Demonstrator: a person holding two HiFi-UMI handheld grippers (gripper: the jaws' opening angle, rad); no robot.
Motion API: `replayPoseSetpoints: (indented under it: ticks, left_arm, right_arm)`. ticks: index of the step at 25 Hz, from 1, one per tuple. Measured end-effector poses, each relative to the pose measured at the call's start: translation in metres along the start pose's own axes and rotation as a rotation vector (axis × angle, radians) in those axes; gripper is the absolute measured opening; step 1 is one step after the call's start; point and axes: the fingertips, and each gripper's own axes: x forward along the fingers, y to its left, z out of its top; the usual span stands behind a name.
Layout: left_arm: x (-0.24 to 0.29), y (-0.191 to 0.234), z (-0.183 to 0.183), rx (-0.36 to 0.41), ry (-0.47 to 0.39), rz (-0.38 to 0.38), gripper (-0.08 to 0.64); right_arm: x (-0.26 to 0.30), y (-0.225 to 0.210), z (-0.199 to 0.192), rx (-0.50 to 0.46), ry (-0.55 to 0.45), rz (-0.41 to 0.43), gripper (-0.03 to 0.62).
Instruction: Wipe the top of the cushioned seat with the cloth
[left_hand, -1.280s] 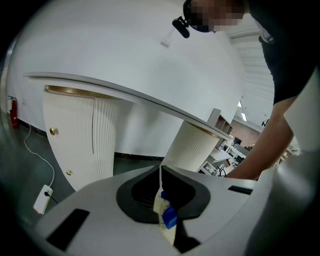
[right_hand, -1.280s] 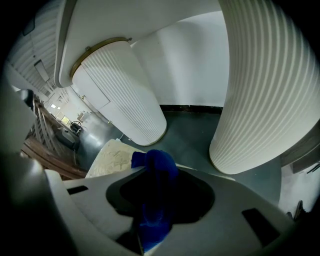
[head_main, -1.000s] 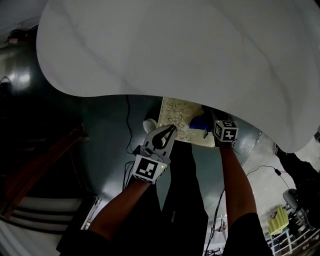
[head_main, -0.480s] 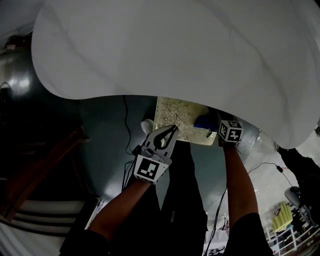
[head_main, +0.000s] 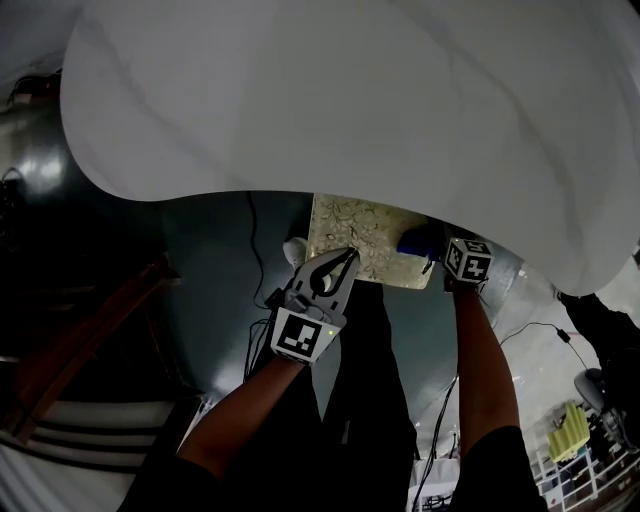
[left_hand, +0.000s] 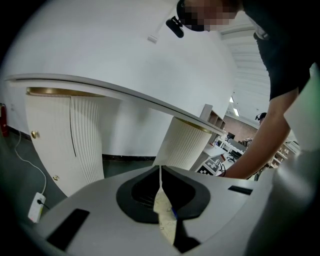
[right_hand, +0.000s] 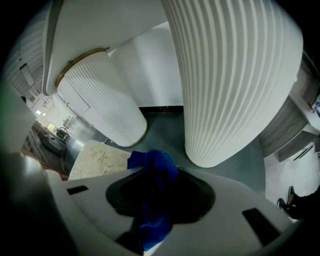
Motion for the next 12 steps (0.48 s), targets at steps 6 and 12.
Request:
replayPoseSetpoints:
  ticks: [6,12]
  left_arm:
    - [-0.007,0.006,0.004,-0.009,-0.012,0.019,0.025]
    - [-0.017,0.009,0.003,-0.013,-0.023,0.010,0.025]
  right_arm:
    - [-0.002,-0.012,0.002,-0.019,0.028,-0.074,0.127]
    - [-0.014,-0.016,0.011,0.014,-0.014,-0.145,0.127]
